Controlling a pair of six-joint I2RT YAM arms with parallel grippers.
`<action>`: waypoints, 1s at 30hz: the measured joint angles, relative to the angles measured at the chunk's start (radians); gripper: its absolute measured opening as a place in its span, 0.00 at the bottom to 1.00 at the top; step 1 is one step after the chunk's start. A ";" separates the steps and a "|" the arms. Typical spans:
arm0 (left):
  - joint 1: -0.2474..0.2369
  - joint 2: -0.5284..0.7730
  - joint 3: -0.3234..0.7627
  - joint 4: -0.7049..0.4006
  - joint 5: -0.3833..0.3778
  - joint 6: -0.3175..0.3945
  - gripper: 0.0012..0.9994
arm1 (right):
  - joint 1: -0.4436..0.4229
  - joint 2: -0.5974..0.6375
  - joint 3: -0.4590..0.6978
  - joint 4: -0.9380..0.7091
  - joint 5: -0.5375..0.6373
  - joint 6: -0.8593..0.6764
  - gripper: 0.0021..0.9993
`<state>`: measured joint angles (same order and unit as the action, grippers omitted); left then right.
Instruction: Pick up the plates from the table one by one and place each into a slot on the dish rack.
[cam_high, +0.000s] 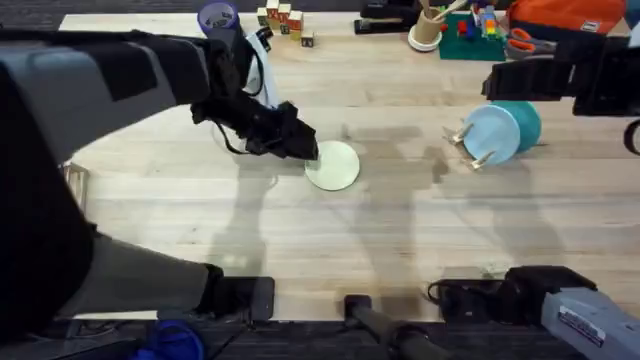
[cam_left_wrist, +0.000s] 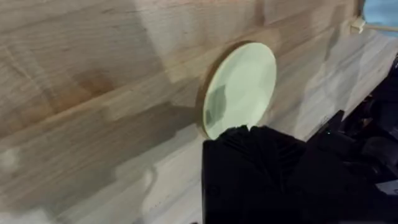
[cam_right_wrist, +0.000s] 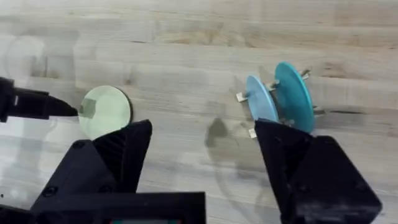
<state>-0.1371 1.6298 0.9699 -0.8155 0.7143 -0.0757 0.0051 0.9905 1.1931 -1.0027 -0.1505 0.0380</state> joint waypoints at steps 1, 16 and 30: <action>0.000 0.009 0.000 0.003 0.000 0.002 0.04 | 0.000 0.000 0.000 0.000 0.000 0.000 1.00; 0.000 0.078 -0.023 0.095 -0.003 0.016 0.04 | 0.000 0.000 0.000 0.000 0.000 0.000 0.99; 0.002 0.107 -0.080 0.158 0.059 0.009 0.04 | 0.000 0.000 0.000 0.000 0.000 0.000 1.00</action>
<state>-0.1349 1.7368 0.8898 -0.6571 0.7731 -0.0670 0.0051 0.9905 1.1931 -1.0027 -0.1505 0.0380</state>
